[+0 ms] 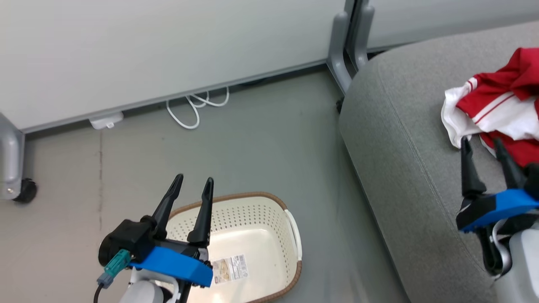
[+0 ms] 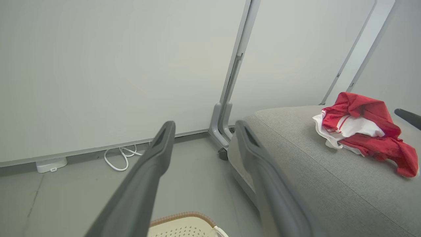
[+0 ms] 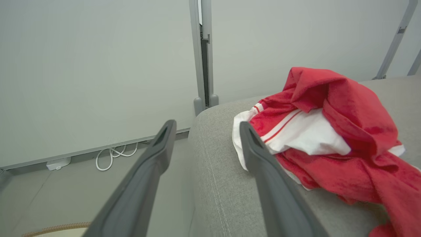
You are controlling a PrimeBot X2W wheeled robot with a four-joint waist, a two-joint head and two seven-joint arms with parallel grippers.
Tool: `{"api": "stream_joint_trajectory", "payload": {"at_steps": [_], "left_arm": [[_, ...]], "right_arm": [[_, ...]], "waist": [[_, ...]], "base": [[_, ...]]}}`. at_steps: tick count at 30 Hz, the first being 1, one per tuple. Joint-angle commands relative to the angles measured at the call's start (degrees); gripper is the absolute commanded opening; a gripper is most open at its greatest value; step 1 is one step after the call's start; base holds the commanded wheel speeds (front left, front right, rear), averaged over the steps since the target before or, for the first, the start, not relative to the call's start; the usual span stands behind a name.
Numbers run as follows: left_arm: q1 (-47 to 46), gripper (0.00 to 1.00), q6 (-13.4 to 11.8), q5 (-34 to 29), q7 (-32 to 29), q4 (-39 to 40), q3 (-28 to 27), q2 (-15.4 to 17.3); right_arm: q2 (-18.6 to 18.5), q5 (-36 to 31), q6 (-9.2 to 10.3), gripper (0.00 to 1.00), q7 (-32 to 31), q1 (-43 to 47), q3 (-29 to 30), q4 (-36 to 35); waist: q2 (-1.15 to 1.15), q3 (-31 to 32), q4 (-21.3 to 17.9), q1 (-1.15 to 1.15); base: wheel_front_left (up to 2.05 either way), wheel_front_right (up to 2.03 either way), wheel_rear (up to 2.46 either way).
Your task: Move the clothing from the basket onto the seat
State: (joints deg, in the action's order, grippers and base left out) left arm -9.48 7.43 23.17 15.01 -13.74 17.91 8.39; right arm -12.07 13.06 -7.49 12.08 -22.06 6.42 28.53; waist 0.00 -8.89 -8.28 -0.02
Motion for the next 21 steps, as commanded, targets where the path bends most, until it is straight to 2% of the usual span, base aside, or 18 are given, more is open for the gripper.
{"api": "stream_joint_trajectory", "payload": {"at_steps": [1,9,21], "left_arm": [[0.95,1.0,0.06,0.05,0.26,-0.52,-0.75,-0.07],[3.77,1.0,0.06,0.13,0.25,-3.17,-4.51,-0.54],[5.94,1.0,0.06,-1.12,0.25,-5.71,-9.0,-1.3]], "right_arm": [[0.84,-0.93,-0.01,1.0,-0.59,2.65,0.1,-2.27],[5.69,-4.98,-0.01,1.0,-4.44,12.35,-0.32,-14.7],[8.91,-4.04,-0.01,1.0,-6.52,20.26,-1.73,-21.4]], "waist": [[0.0,2.34,1.86,0.02],[0.0,5.08,4.96,0.02],[0.0,6.83,8.89,0.02]], "base": [[0.0,0.0,0.0],[0.0,0.0,0.0],[0.0,0.0,0.0]]}}
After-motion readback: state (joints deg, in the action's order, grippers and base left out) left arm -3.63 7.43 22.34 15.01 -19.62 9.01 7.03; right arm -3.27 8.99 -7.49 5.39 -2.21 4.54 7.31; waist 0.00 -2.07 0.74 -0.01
